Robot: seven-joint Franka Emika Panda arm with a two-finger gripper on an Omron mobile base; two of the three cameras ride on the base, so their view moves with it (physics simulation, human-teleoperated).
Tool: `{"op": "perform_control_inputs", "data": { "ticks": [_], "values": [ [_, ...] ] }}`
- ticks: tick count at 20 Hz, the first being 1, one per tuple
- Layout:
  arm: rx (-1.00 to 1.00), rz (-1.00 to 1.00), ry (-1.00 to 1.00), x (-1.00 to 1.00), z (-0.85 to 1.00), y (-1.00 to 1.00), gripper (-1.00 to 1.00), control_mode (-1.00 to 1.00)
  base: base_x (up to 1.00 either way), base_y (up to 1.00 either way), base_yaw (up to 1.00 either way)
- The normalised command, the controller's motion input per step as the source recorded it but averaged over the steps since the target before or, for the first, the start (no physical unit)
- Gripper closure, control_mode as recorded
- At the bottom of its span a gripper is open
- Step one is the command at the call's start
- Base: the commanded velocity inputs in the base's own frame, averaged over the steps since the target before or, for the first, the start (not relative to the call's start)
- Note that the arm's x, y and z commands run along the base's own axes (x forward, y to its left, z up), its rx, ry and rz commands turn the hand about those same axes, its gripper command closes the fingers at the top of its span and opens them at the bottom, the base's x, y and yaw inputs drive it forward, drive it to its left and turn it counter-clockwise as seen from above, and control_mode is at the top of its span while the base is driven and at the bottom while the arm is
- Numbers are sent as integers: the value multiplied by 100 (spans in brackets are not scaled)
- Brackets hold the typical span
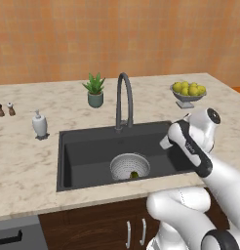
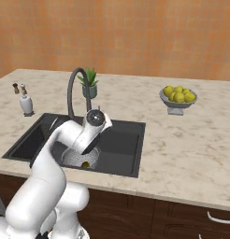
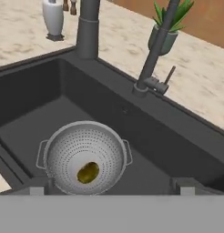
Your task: Put the colander in the sink, put the kiwi in the colander, and turn on the sink faucet and pour water over the colander.
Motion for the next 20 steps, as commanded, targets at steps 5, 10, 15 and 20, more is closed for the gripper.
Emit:
{"op": "perform_control_inputs", "data": {
  "ticks": [5,10,15,20],
  "values": [
    [26,6,-33,9,12,-3,-100,-100,0,0,0],
    [25,2,-12,10,23,-7,-100,-100,0,0,0],
    [14,0,0,18,29,0,-100,-100,0,0,0],
    [13,2,-5,13,10,0,-100,-100,0,0,0]
  ]
}}
